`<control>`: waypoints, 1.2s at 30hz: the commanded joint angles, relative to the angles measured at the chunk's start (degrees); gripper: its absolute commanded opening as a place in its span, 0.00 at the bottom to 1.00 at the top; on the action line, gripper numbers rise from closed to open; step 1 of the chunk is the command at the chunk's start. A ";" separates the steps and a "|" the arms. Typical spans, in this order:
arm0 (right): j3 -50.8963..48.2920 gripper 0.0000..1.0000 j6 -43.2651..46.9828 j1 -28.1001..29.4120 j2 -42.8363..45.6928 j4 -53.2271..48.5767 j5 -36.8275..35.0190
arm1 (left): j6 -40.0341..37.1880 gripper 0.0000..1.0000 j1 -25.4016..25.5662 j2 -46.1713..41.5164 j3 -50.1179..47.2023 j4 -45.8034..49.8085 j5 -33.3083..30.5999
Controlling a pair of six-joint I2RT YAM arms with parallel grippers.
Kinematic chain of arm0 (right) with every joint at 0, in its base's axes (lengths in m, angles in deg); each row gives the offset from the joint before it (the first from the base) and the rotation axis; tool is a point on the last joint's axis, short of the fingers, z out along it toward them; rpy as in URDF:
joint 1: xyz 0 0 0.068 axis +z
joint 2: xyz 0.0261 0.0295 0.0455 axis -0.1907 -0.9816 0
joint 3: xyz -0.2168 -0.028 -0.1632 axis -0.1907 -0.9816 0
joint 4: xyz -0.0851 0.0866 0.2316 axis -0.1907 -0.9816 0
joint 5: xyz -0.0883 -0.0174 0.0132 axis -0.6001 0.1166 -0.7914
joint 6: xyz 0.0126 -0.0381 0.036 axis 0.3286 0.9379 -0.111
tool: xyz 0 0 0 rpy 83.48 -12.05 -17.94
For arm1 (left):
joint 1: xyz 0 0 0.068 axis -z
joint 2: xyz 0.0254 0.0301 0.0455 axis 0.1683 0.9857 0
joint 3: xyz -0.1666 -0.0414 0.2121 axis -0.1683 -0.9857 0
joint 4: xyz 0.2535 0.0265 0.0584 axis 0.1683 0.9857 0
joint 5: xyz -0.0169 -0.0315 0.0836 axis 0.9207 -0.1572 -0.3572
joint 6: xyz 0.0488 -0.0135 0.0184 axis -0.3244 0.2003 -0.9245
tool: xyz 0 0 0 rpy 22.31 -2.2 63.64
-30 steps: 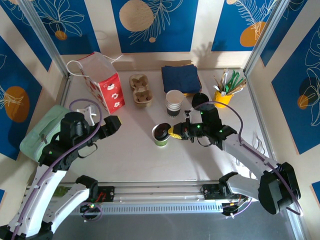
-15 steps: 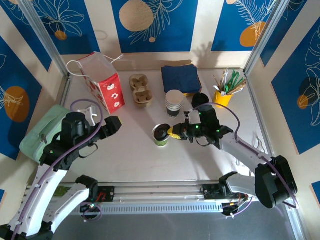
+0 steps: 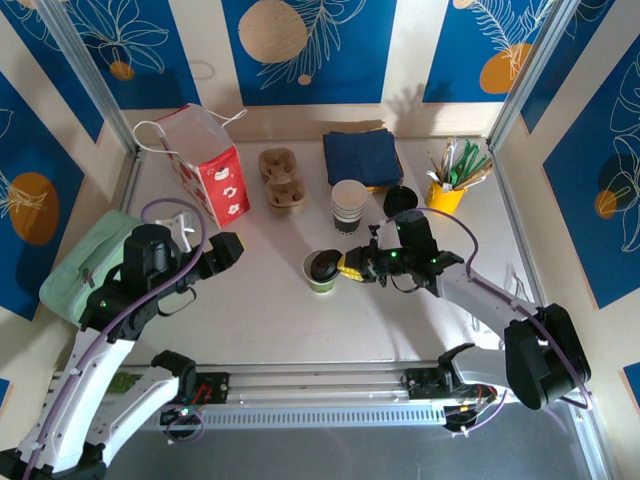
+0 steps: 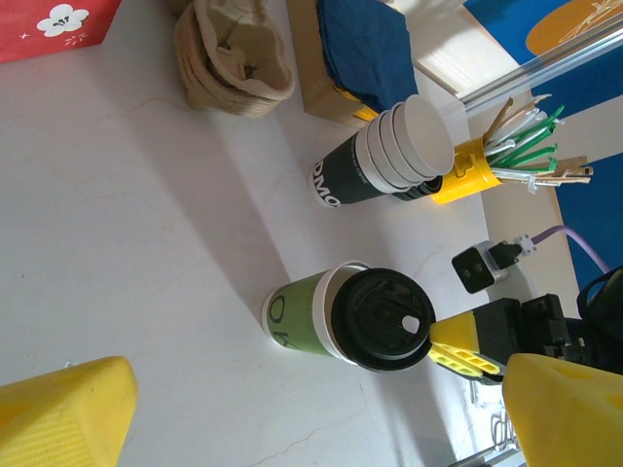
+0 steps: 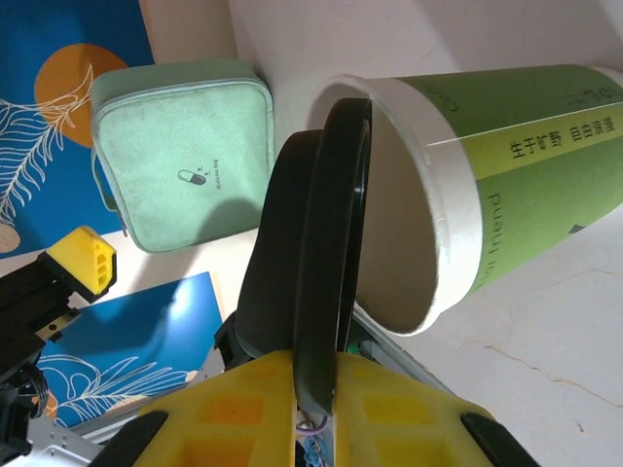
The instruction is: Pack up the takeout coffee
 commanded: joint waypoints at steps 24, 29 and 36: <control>-2.11 0.21 2.42 -0.16 -2.40 -0.70 -1.86 | 1.43 0.96 -0.49 0.31 -0.38 -1.81 1.72; -1.87 0.21 2.68 -0.16 -3.01 -0.76 -1.95 | 1.59 0.96 -0.50 0.29 -0.64 -1.99 1.70; -1.86 0.21 3.04 -0.17 -3.07 -1.31 -2.31 | 1.68 0.96 -0.49 0.34 -0.73 -2.17 1.88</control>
